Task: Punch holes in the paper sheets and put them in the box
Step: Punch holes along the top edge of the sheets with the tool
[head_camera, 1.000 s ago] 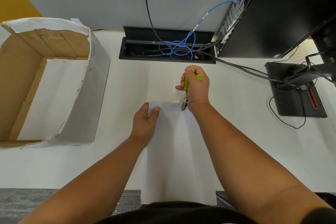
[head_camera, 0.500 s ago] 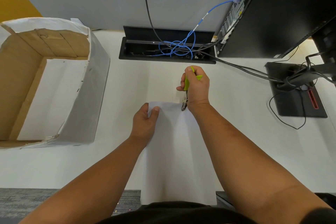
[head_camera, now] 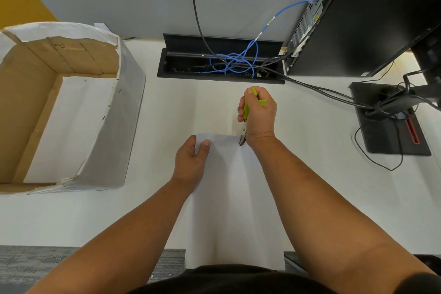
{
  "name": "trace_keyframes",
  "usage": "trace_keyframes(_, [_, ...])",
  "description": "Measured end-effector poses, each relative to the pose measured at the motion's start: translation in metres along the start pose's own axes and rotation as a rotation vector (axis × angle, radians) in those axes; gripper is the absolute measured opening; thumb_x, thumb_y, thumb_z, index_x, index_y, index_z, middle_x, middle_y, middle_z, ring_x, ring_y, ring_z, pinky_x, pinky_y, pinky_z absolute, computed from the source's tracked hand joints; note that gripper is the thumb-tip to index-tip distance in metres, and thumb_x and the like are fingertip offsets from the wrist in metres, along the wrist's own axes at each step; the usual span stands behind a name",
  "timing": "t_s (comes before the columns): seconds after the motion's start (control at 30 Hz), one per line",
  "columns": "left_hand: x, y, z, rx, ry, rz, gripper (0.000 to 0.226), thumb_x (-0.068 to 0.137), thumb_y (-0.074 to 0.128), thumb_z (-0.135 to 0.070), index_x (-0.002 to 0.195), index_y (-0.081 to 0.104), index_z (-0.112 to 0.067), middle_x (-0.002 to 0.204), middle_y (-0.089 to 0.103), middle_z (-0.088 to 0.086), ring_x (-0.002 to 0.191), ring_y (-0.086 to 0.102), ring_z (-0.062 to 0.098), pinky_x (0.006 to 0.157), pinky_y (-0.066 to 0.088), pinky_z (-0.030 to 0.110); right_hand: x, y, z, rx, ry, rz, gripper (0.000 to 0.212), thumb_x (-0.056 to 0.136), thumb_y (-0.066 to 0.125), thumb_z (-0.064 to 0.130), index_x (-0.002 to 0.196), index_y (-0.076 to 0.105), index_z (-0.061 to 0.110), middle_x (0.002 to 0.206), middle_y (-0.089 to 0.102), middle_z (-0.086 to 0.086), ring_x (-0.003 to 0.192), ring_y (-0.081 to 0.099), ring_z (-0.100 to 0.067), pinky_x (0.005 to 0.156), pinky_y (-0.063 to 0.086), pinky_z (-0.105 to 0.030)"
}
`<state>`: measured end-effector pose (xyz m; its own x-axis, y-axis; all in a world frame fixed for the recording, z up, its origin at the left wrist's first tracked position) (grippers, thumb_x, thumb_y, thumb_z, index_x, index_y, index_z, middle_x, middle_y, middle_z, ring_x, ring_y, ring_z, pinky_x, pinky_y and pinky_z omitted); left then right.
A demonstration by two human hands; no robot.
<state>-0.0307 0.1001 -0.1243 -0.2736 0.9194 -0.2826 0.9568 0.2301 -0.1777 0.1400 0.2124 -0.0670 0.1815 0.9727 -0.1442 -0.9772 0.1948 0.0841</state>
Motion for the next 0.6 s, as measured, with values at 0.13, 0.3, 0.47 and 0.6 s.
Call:
trace_keyframes(0.13, [-0.0002,-0.0004,0.0000,0.006,-0.004,-0.005,0.009,0.097,0.053,-0.035,0.095,0.060,-0.041,0.097,0.065,-0.016,0.091,0.061,0.004,0.074,0.048,0.017,-0.0009,-0.0003,0.0000,-0.011,-0.005,-0.003,0.015,0.096,0.050,0.014,0.084,0.057,0.010,0.066,0.054,-0.010,0.059,0.046,-0.025,0.048,0.042,-0.029])
trace_keyframes(0.3, [-0.0008,-0.0003,-0.0001,0.008,-0.006,-0.006,0.010,0.097,0.053,-0.034,0.093,0.060,-0.040,0.095,0.066,-0.015,0.089,0.061,0.003,0.075,0.049,0.018,-0.0014,-0.0006,-0.0009,0.008,-0.008,-0.008,0.016,0.095,0.050,0.014,0.081,0.057,0.012,0.067,0.053,-0.011,0.057,0.046,-0.024,0.047,0.040,-0.028])
trace_keyframes(0.47, [-0.0025,-0.0013,-0.0019,0.014,-0.012,-0.012,0.013,0.097,0.054,-0.032,0.089,0.060,-0.041,0.090,0.066,-0.016,0.079,0.060,-0.008,0.074,0.050,0.016,-0.0024,-0.0026,-0.0015,0.035,0.000,-0.025,0.016,0.095,0.050,0.012,0.080,0.054,0.009,0.067,0.049,-0.012,0.054,0.043,-0.021,0.045,0.037,-0.026])
trace_keyframes(0.6, [-0.0021,-0.0002,0.0007,0.041,-0.015,-0.004,0.010,0.097,0.054,-0.033,0.090,0.061,-0.036,0.090,0.066,-0.013,0.078,0.060,-0.005,0.076,0.051,0.020,-0.0025,-0.0052,-0.0061,0.063,0.037,-0.051,0.014,0.095,0.052,0.014,0.082,0.051,0.008,0.066,0.046,-0.011,0.053,0.040,-0.018,0.045,0.033,-0.027])
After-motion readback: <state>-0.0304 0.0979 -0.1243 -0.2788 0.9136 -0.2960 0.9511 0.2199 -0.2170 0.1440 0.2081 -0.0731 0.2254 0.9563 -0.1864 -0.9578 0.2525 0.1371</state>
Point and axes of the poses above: each hand's wrist, its own x-axis towards the middle knuckle, its own y-axis out of the palm, z = x × y, the point moved 8 cm from there along x, towards the middle knuckle
